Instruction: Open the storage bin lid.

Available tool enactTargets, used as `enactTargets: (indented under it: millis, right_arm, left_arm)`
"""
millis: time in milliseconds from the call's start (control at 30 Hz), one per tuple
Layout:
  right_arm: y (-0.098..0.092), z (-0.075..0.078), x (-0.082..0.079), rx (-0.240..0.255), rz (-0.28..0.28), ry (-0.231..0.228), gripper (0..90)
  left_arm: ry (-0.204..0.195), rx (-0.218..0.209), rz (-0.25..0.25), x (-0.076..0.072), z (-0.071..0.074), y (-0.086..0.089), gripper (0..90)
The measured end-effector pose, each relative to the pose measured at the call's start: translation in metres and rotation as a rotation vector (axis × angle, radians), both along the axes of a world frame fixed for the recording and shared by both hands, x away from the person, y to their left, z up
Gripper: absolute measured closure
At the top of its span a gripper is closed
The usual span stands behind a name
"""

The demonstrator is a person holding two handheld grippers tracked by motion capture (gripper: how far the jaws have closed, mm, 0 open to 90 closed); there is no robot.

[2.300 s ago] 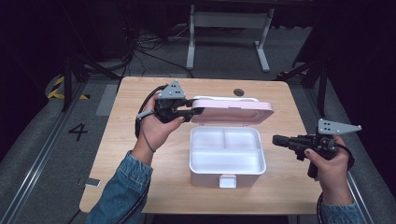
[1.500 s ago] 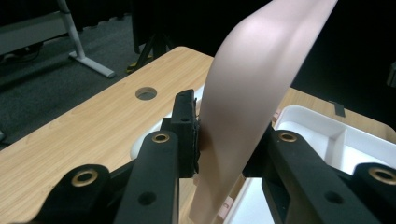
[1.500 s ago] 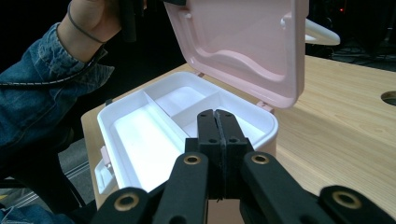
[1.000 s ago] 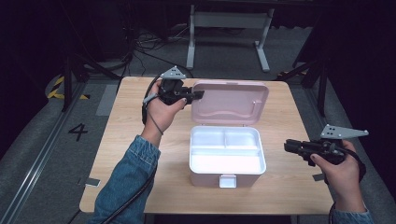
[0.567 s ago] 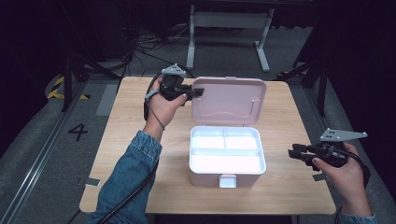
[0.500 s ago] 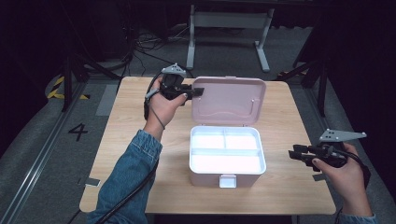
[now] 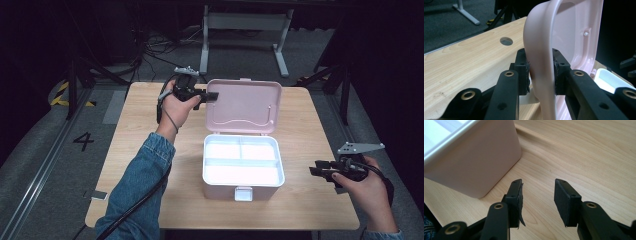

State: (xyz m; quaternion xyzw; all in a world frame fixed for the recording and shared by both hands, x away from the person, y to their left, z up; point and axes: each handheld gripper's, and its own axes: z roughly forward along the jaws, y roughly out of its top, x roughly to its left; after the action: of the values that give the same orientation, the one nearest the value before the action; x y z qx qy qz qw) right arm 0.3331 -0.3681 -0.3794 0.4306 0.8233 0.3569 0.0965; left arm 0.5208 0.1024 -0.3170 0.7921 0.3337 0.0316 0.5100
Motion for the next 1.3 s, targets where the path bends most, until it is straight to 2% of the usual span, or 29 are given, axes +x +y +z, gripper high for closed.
enactTargets:
  millis: [133, 267, 433, 833, 1000, 1300]
  right_arm:
    - [-0.003, -0.001, -0.001, 0.007, -0.008, -0.001, 58.7]
    - [-0.002, -0.001, -0.003, 0.044, -0.004, 0.005, 57.7]
    - [-0.002, 0.002, -0.005, 0.052, -0.002, -0.014, 57.5]
    - [-0.003, 0.003, -0.007, 0.076, -0.014, -0.021, 57.3]
    - [-0.003, 0.003, -0.007, 0.084, -0.012, -0.015, 57.3]
    - [-0.004, 0.002, -0.007, 0.09, -0.011, -0.012, 57.3]
  left_arm:
    - [0.02, -0.007, 0.006, 0.005, -0.004, 0.0, 71.5]
    - [0.03, 0.022, 0.015, 0.009, -0.007, -0.001, 70.2]
    - [0.05, 0.038, 0.029, 0.015, -0.014, -0.002, 68.4]
    - [0.089, 0.065, 0.042, 0.026, -0.032, -0.002, 65.2]
    - [0.119, 0.087, 0.049, 0.03, -0.041, -0.003, 63.3]
    - [0.174, 0.088, 0.059, 0.035, -0.055, -0.004, 60.2]
